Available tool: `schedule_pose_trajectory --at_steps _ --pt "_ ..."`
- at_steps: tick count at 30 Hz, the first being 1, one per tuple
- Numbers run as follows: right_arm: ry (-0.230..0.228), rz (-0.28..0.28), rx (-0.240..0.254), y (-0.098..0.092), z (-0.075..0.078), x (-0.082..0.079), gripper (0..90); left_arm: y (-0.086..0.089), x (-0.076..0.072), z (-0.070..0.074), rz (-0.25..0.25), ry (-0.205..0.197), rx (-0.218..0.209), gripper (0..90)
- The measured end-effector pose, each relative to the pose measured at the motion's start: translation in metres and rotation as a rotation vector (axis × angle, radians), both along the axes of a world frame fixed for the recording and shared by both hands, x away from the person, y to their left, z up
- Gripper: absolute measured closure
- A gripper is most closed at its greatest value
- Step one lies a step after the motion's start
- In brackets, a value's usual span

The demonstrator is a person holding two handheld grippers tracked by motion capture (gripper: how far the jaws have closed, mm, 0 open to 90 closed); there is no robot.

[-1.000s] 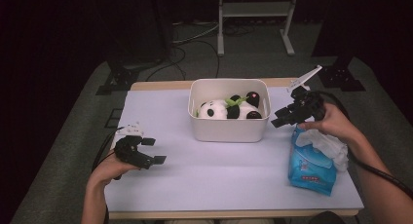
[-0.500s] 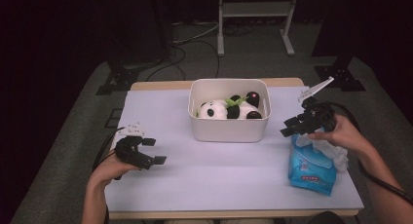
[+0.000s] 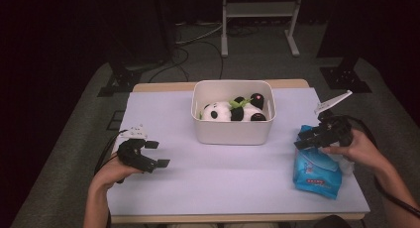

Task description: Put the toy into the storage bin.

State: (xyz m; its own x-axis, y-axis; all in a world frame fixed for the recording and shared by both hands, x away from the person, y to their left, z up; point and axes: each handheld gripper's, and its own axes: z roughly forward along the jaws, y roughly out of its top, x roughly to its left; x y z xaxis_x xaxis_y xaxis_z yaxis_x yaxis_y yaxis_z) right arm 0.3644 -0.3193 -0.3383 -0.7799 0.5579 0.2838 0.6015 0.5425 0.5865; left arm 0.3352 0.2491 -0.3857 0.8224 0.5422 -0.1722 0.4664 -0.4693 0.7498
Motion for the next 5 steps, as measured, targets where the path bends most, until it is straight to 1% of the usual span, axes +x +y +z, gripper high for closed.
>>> schedule_pose_trajectory --at_steps 5 --pt "-0.003 -0.008 0.014 -0.0028 -0.0018 -0.0044 44.4 -0.0027 0.0007 -0.0017 -0.006 0.008 -0.009 9.9"
